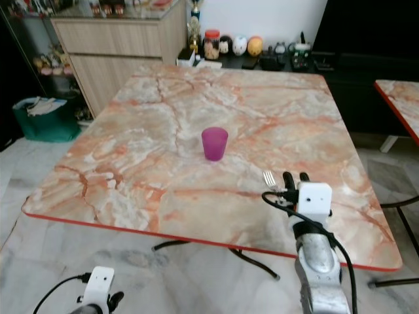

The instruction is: Setting the table

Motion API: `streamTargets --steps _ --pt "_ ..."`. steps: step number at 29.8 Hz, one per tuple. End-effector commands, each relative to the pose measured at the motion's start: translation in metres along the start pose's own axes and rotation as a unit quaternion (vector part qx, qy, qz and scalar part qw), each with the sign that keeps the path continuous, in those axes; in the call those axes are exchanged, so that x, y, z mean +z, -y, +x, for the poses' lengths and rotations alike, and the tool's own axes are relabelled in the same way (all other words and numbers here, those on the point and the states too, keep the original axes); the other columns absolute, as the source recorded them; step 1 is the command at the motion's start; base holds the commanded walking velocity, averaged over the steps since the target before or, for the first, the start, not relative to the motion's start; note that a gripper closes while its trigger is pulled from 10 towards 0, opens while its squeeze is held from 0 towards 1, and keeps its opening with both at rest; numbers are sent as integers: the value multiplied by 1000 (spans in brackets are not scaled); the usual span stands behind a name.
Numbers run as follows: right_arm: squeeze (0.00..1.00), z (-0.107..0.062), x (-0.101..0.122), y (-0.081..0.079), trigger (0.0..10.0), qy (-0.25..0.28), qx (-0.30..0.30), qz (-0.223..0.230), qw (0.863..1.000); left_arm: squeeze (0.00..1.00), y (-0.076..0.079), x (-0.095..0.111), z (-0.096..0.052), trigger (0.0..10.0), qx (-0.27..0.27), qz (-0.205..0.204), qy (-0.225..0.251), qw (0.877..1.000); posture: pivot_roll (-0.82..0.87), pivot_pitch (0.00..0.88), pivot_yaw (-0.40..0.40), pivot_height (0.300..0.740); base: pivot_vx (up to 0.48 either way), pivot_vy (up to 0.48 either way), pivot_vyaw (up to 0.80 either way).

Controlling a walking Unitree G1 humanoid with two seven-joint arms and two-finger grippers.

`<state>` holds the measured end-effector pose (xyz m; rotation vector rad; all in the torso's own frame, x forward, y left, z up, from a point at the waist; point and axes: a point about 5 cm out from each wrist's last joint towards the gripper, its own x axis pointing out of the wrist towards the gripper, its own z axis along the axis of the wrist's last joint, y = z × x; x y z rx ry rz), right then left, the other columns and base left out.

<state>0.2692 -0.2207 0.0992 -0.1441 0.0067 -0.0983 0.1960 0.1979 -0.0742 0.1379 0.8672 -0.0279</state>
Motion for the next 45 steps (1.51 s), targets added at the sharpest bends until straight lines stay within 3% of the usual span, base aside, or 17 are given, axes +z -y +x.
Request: streamTargets --steps 1,5,14,15,16,17,28,45 --pt "1000 4 0 1 10000 -21 12 -10 1000 0 1 -4 -1 10000 -2 8 -13 1000 -9 0 -1 731 0 0 0" --pt "1000 9 -2 6 10000 -44 17 -18 999 0 0 -5 -1 10000 0 7 -13 1000 -12 0 2 731 0 0 0" --pt "1000 19 -5 12 10000 -88 48 17 995 0 -3 -6 -1 10000 3 8 -16 1000 -17 0 13 731 0 0 0" --pt "898 22 -7 13 10000 -105 51 16 993 0 -3 -6 -1 10000 3 8 -17 1000 -17 0 14 731 0 0 0" --pt "898 22 -7 13 10000 -105 51 16 993 0 -3 -6 -1 10000 3 8 -17 1000 -17 0 14 731 0 0 0" --pt "0 23 -11 14 10000 -127 57 8 990 0 -3 -6 -1 10000 2 9 -17 1000 -18 0 15 731 0 0 0" --pt "0 26 -28 18 10000 -182 87 14 979 0 -5 -8 -2 10000 3 8 -22 1000 -12 0 17 731 0 0 0" --pt "0 38 -33 21 10000 -168 94 37 981 0 -9 -19 -4 10000 10 6 -43 999 -8 0 17 731 0 0 0"
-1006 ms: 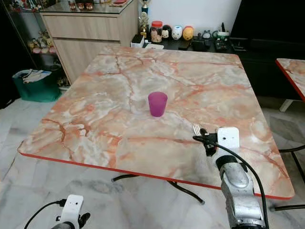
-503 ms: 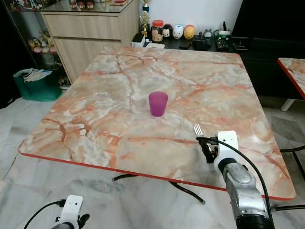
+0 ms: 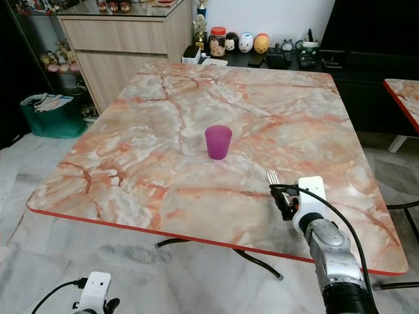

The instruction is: Setting the table

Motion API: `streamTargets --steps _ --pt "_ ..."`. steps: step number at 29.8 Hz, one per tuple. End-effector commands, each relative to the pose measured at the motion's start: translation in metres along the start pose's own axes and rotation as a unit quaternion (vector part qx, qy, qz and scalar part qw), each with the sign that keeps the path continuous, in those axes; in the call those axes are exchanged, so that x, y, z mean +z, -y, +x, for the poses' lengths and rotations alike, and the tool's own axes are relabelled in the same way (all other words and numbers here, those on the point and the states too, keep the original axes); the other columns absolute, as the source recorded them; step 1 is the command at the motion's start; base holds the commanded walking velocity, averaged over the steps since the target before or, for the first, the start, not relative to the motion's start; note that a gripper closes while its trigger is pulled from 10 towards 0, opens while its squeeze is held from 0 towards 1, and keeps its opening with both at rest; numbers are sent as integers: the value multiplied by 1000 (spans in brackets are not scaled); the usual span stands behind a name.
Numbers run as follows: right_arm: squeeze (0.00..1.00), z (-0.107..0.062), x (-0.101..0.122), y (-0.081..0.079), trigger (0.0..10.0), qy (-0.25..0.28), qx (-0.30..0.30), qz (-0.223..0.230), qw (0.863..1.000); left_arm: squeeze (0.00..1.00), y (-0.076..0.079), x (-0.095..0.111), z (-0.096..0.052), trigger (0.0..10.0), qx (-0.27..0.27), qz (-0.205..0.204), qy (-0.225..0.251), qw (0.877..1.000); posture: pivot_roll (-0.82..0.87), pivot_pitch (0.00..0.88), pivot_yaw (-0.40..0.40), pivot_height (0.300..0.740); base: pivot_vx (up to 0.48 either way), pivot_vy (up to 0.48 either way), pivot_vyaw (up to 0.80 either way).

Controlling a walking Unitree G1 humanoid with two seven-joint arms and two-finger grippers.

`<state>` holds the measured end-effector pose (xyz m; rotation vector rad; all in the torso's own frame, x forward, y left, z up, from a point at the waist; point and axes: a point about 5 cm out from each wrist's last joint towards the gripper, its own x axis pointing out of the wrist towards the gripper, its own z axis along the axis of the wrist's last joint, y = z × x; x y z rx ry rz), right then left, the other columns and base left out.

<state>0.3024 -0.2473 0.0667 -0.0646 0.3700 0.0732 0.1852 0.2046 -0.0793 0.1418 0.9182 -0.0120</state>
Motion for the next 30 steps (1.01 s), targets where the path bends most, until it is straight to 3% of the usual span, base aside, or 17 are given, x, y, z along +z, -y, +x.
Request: streamTargets --steps 1,14,15,16,17,18,30 --pt "0 2 3 3 10000 8 -1 6 1000 0 -3 -6 -1 10000 5 7 -17 1000 -8 0 17 731 0 0 0" --pt "0 11 -10 -11 10000 3 11 32 999 0 -7 -10 -2 10000 10 8 -23 1000 7 0 17 731 0 0 0" --pt "0 12 -12 -12 8549 -1 12 33 999 0 -7 -10 -2 10000 10 9 -23 1000 5 0 19 731 0 0 0" --pt "0 12 -13 -12 3647 -3 12 33 999 0 -7 -10 -2 10000 10 9 -23 1000 5 0 19 731 0 0 0" --pt "0 12 -13 -12 3647 -3 12 33 999 0 -7 -10 -2 10000 10 9 -23 1000 5 0 19 731 0 0 0" --pt "0 13 -14 -12 0 -2 13 35 999 0 -8 -9 -2 10000 10 10 -23 1000 5 0 19 731 0 0 0" --pt "0 14 -17 -13 0 -2 12 37 999 0 -2 1 0 10000 2 14 -4 1000 4 0 18 731 0 0 0"
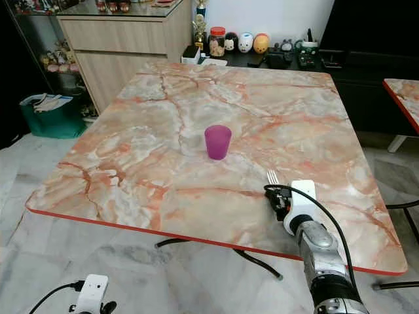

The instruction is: Setting the table

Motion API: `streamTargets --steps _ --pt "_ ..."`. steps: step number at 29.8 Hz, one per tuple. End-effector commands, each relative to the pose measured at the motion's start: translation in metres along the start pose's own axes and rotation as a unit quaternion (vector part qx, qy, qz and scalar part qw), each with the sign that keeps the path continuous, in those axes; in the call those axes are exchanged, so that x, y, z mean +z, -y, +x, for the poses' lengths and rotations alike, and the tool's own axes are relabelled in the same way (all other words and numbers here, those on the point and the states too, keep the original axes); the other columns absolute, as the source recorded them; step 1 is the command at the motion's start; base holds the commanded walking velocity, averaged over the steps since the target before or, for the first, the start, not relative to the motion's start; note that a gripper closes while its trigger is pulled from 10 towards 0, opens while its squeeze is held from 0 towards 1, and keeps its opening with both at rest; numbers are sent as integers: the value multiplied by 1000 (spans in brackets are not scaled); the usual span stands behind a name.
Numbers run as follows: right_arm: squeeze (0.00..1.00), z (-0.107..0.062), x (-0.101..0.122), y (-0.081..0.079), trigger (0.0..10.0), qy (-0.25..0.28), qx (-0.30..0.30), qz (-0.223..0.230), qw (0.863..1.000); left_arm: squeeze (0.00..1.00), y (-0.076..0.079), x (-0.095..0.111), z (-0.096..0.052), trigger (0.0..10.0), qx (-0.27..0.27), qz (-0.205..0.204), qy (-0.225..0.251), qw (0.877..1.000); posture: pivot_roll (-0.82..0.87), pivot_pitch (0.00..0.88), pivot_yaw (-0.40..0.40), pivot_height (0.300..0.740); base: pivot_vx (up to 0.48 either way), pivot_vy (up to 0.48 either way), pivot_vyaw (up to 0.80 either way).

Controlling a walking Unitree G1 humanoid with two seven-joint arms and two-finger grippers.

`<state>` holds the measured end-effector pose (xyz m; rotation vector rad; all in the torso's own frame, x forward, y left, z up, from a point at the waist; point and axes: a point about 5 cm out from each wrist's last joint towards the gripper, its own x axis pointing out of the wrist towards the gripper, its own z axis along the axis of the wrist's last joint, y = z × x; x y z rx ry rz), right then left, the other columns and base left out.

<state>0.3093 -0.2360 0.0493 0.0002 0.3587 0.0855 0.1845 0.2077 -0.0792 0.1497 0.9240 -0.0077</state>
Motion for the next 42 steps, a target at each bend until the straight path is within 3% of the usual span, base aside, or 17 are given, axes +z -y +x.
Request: streamTargets --steps 1,29,34,35,42 --pt "0 1 -4 -1 0 -8 1 7 1000 0 2 4 1 10000 -2 11 2 1000 6 0 17 731 0 0 0" --pt "0 1 -4 -6 0 3 -1 3 1000 0 5 16 3 10000 -7 8 20 1000 13 0 15 731 0 0 0" --pt "0 -2 5 -10 0 45 -11 3 999 0 5 16 3 10000 -5 7 20 1000 15 0 13 731 0 0 0" --pt "0 -3 9 -11 10000 62 -17 1 998 0 5 16 3 10000 -4 7 20 1000 15 0 13 731 0 0 0" --pt "0 -22 37 -15 10000 178 -61 -12 982 0 5 16 3 10000 -4 8 21 1000 11 0 14 731 0 0 0"
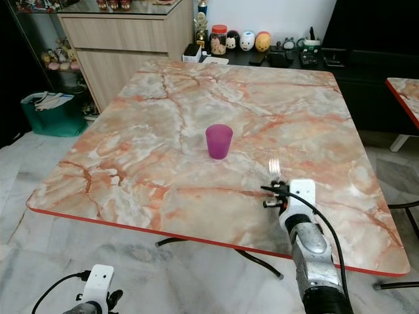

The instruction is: Setting the table

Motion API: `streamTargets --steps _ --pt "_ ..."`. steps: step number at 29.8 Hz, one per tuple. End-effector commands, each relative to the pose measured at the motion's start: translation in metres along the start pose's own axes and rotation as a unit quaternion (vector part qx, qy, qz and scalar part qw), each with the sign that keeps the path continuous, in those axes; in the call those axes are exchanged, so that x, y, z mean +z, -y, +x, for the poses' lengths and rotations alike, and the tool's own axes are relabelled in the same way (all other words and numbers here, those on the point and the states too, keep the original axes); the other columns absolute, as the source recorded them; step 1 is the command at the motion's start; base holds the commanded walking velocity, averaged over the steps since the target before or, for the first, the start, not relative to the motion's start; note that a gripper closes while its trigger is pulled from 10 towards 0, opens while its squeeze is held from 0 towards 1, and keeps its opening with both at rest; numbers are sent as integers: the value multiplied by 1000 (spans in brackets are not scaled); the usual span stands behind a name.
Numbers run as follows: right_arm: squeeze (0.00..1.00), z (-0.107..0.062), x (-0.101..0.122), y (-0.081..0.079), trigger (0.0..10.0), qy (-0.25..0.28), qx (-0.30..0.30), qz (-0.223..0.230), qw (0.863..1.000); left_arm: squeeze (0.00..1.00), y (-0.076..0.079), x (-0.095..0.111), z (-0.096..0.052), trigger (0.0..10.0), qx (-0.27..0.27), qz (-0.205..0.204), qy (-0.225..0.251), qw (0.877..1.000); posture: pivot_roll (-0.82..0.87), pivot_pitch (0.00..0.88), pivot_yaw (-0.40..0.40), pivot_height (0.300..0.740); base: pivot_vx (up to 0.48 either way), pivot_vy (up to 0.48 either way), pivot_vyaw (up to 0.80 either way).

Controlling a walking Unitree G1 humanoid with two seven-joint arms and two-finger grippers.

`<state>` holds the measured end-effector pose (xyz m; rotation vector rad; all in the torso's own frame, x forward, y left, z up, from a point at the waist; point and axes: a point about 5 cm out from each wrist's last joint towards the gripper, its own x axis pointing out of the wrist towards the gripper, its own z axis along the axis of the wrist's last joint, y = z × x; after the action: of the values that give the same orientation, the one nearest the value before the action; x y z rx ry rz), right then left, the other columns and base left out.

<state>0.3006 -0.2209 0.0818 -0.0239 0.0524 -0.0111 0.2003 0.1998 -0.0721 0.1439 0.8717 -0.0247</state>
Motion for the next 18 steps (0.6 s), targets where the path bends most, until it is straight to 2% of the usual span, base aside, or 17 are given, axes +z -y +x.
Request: streamTargets --steps 1,5,7,9,15,18 --pt "0 -4 19 0 10000 56 -19 -9 998 0 -1 -2 0 10000 3 7 -5 1000 9 0 16 731 0 0 0" --pt "0 -12 35 -4 10000 106 -37 -22 993 0 -1 -2 -1 10000 4 7 -4 1000 7 0 14 731 0 0 0" --pt "0 -19 45 -11 10000 134 -38 -44 989 0 -1 -3 -1 10000 6 6 -2 1000 11 0 9 731 0 0 0" --pt "0 -25 52 -15 10000 159 -43 -29 986 0 -1 -3 -1 10000 7 1 0 1000 15 0 5 731 0 0 0" --pt "0 -30 60 -15 10000 181 -66 -30 981 0 -1 -7 -2 10000 6 2 -6 1000 11 0 4 731 0 0 0" --pt "0 -27 69 -16 10000 193 -65 -30 979 0 -1 -9 -2 10000 6 5 -12 1000 13 0 1 731 0 0 0"
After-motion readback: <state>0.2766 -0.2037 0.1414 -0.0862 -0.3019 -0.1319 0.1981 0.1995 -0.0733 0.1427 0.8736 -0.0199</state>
